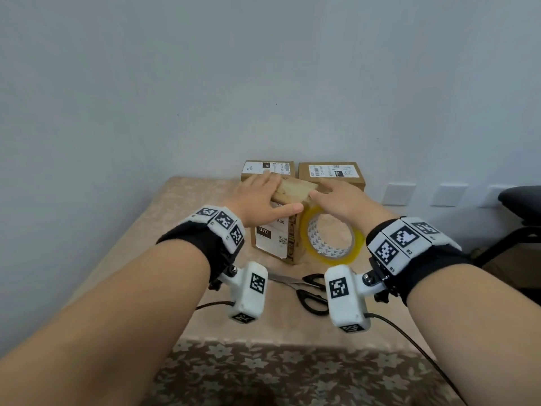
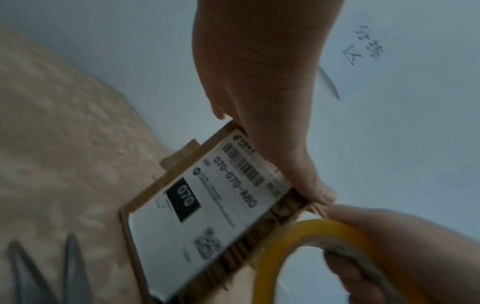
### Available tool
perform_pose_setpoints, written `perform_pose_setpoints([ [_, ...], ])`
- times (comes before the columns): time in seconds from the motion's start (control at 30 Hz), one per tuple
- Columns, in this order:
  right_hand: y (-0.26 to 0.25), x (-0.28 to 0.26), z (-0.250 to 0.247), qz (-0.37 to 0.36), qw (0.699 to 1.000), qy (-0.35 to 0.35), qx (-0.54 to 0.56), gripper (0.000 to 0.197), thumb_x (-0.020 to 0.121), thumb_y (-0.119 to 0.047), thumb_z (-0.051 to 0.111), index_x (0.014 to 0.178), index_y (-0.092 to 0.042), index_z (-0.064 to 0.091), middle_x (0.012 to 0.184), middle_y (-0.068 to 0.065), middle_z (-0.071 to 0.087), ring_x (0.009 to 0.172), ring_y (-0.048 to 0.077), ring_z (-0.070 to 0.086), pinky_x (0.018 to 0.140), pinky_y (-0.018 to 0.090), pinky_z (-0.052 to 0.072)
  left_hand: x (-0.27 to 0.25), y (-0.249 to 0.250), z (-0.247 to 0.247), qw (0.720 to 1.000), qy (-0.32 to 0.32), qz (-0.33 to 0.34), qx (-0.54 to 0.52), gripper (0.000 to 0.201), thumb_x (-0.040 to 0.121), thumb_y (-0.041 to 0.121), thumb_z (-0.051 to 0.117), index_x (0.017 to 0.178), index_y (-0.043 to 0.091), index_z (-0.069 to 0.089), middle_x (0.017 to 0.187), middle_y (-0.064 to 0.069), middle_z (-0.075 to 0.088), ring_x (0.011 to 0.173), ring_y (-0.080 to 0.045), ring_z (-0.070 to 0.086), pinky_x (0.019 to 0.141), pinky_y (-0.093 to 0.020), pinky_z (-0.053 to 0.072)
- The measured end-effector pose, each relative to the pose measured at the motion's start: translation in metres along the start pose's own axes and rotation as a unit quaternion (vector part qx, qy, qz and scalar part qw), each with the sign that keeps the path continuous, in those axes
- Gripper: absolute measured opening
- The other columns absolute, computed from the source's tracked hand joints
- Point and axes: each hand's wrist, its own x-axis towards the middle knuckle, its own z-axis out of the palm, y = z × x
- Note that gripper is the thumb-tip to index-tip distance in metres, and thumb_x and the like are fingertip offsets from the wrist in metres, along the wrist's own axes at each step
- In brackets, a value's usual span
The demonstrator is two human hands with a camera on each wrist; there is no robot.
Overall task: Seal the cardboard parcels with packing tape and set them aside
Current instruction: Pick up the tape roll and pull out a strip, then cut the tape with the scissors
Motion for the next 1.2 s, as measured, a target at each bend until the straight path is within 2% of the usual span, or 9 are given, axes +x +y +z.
perform_pose_setpoints([
  [0.23,0.001,-0.013,0.004,0.012,0.995,0.031,0.095,0.043,0.096,-0.039,0.048,0.132,-0.017,0.052,0.13,0.004,0.056,0.11,0.024,0.056,0.091,0.041,0.05,-0.024,0.022,0.024,0.967,0.129,-0.091,-0.202,0.088,0.077,0.068,0.056,0.148,0.028,0.024,0.15,-0.005,0.008,0.137,-0.029,0.026,0.109,-0.038,0.033],
  [0.33,-0.002,-0.023,0.016,0.026,0.981,0.07,0.178,0.047,0.093,-0.037,0.054,0.136,-0.02,0.048,0.132,0.0,0.054,0.11,0.023,0.057,0.092,0.044,0.051,-0.028,0.018,0.025,0.959,0.126,-0.062,-0.246,0.084,0.074,0.06,0.067,0.144,0.031,0.031,0.155,-0.004,-0.005,0.142,-0.027,0.018,0.115,-0.036,0.025],
  [0.5,-0.008,-0.043,0.044,0.043,0.923,0.061,0.377,0.039,0.097,-0.029,0.054,0.134,-0.022,0.046,0.12,-0.001,0.057,0.094,0.012,0.056,0.072,0.025,0.047,-0.037,0.001,0.019,0.96,0.165,-0.017,-0.225,0.063,0.082,0.041,0.069,0.138,0.026,0.045,0.156,-0.01,0.003,0.144,-0.023,0.013,0.115,-0.03,0.017],
  [0.63,-0.016,-0.047,0.067,0.058,0.882,0.026,0.467,0.048,0.097,-0.024,0.054,0.142,-0.024,0.036,0.131,0.003,0.053,0.106,0.019,0.059,0.078,0.033,0.054,-0.053,0.005,0.041,0.908,0.243,-0.054,-0.336,0.04,0.086,0.027,0.067,0.117,0.02,0.043,0.117,0.0,0.044,0.104,-0.016,0.055,0.086,-0.026,0.05],
  [0.73,-0.018,-0.04,0.075,0.062,0.862,0.011,0.503,0.048,0.098,-0.019,0.052,0.143,-0.024,0.035,0.131,0.005,0.056,0.111,0.022,0.059,0.095,0.044,0.05,-0.061,0.007,0.045,0.854,0.193,-0.074,-0.478,0.031,0.092,0.032,0.058,0.113,0.021,0.039,0.094,0.002,0.06,0.079,-0.007,0.062,0.068,-0.02,0.054],
  [0.83,-0.016,-0.037,0.078,0.048,0.878,0.002,0.475,0.049,0.099,-0.02,0.051,0.144,-0.021,0.031,0.135,0.004,0.053,0.118,0.021,0.055,0.102,0.044,0.045,-0.059,0.006,0.04,0.853,0.14,-0.079,-0.496,0.043,0.089,0.042,0.061,0.117,0.025,0.032,0.092,-0.004,0.065,0.069,-0.012,0.065,0.06,-0.024,0.056],
  [0.97,-0.011,-0.038,0.073,0.03,0.912,-0.015,0.409,0.054,0.097,-0.028,0.053,0.146,-0.023,0.028,0.135,0.0,0.052,0.115,0.02,0.057,0.099,0.043,0.047,-0.056,0.009,0.044,0.815,0.098,-0.1,-0.563,0.057,0.088,0.025,0.066,0.123,0.027,0.021,0.109,-0.011,0.064,0.07,-0.013,0.067,0.061,-0.024,0.056],
  [1.1,-0.008,-0.043,0.065,0.002,0.927,-0.058,0.369,0.053,0.097,-0.027,0.053,0.146,-0.03,0.032,0.105,0.003,0.066,0.092,0.019,0.065,0.085,0.037,0.054,-0.051,0.009,0.045,0.766,0.115,-0.139,-0.618,0.061,0.089,0.011,0.061,0.131,0.024,0.019,0.113,-0.012,0.062,0.077,-0.022,0.069,0.062,-0.032,0.059],
  [1.2,-0.004,-0.051,0.059,0.01,0.95,-0.047,0.31,0.046,0.098,-0.026,0.051,0.141,-0.026,0.036,0.094,0.006,0.066,0.085,0.019,0.063,0.076,0.032,0.054,-0.052,0.01,0.048,0.796,0.147,-0.143,-0.57,0.046,0.088,0.014,0.057,0.118,0.029,0.025,0.111,-0.014,0.061,0.084,-0.027,0.065,0.075,-0.046,0.057],
])
